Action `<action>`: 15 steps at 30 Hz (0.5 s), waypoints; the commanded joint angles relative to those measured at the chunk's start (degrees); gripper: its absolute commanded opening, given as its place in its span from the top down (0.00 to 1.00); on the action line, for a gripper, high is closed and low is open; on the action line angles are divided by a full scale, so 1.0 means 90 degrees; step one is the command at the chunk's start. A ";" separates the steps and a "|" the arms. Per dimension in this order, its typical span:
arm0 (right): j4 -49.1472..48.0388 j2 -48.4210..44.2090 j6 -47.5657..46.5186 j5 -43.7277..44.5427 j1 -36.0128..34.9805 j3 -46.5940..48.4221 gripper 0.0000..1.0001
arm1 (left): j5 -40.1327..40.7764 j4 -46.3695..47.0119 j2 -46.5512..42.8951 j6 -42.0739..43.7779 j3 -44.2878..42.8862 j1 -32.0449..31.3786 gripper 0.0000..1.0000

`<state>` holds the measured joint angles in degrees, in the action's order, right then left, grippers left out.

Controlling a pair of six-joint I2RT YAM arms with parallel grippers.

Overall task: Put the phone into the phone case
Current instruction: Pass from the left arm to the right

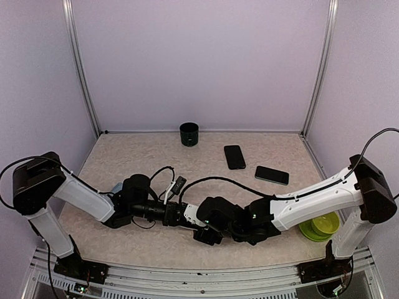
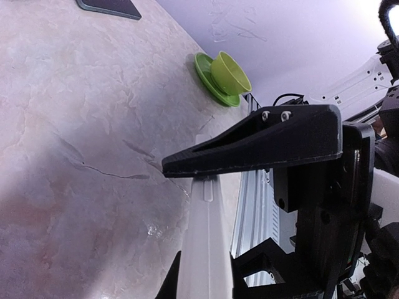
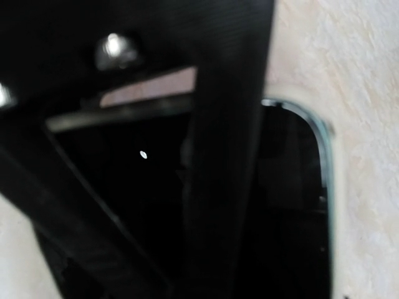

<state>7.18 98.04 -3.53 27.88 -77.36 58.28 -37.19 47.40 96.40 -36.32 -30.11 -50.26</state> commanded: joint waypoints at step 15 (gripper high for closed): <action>-0.0118 -0.0311 0.0200 -0.0050 -0.0018 -0.0146 0.32 | -0.0087 0.0393 -0.0347 0.0019 -0.0060 0.0053 0.71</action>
<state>7.01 97.69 -3.07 26.96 -77.45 57.65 -37.28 47.48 96.05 -36.18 -30.11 -50.24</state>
